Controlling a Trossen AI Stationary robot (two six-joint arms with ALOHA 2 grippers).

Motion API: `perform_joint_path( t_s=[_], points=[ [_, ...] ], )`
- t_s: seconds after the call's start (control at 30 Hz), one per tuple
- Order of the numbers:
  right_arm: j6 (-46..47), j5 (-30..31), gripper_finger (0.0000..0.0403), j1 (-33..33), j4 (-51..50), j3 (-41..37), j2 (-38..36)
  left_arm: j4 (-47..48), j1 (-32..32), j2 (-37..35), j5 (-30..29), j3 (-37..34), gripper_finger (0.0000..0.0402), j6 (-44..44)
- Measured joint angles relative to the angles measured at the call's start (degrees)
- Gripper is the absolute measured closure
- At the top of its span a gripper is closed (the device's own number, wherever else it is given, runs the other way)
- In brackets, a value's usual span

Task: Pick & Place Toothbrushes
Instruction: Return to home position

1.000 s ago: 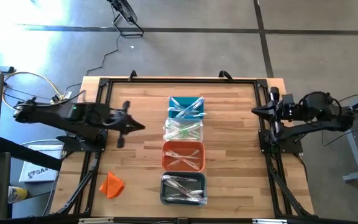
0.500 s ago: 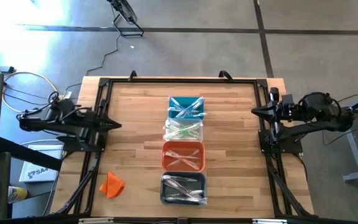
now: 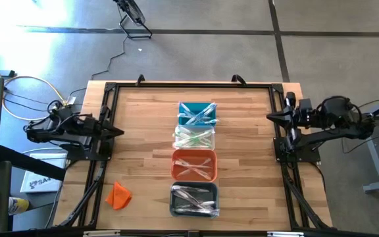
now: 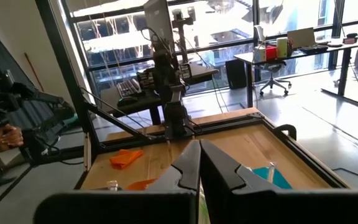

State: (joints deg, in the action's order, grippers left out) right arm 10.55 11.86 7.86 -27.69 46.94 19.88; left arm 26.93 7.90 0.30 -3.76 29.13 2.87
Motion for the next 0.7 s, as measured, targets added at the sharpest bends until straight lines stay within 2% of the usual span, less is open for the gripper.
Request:
perform_joint_path(
  t_s=[0.2, 0.5, 0.7],
  points=[
    [0.15, 0.00, 0.0400, 0.00, 0.14, 0.00, 0.00, -5.16, 0.00, 0.05, 3.67, -5.91, 0.0392, 0.12],
    [0.19, 0.00, 0.0400, 0.00, 0.12, 0.02, 0.00, -17.93, 0.00, 0.03, 5.15, -18.37, 0.0392, -1.21],
    [0.61, -0.01, 0.0401, 0.00, 0.12, 0.02, 0.00, -17.43, 0.00, 0.07, 6.00, -21.55, 0.0392, -3.23]
  ],
)
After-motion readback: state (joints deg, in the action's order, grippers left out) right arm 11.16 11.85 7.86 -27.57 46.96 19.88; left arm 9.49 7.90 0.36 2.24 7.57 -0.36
